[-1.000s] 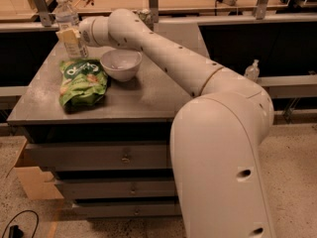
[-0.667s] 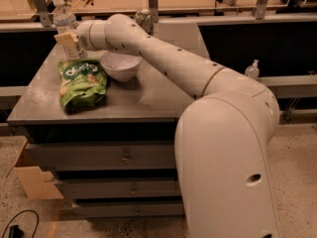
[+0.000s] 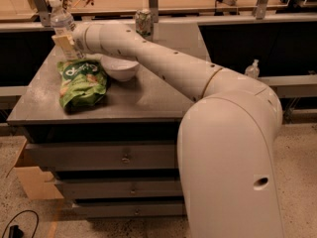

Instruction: Move blue plastic bottle near green rice chip bag

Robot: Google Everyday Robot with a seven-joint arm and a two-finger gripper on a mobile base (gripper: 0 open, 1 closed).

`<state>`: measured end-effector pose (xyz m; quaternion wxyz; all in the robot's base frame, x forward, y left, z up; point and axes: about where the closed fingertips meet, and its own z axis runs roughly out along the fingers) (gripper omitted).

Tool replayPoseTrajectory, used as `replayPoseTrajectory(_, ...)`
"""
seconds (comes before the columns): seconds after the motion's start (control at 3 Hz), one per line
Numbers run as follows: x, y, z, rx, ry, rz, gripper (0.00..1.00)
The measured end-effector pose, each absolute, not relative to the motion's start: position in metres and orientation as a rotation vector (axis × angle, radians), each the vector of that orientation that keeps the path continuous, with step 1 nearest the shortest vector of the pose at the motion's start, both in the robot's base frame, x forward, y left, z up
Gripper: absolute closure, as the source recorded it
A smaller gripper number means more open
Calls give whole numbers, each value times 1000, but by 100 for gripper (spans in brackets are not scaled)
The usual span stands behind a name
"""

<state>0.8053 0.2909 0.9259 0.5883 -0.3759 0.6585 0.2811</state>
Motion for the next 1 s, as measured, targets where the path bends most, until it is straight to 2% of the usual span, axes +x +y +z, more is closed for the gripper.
replayPoseTrajectory(0.33, 803, 290, 926, -870, 1533, 639, 15)
replayPoseTrajectory(0.67, 802, 289, 927, -871, 1533, 638, 0)
replayPoseTrajectory(1.0, 802, 289, 927, -871, 1533, 638, 0)
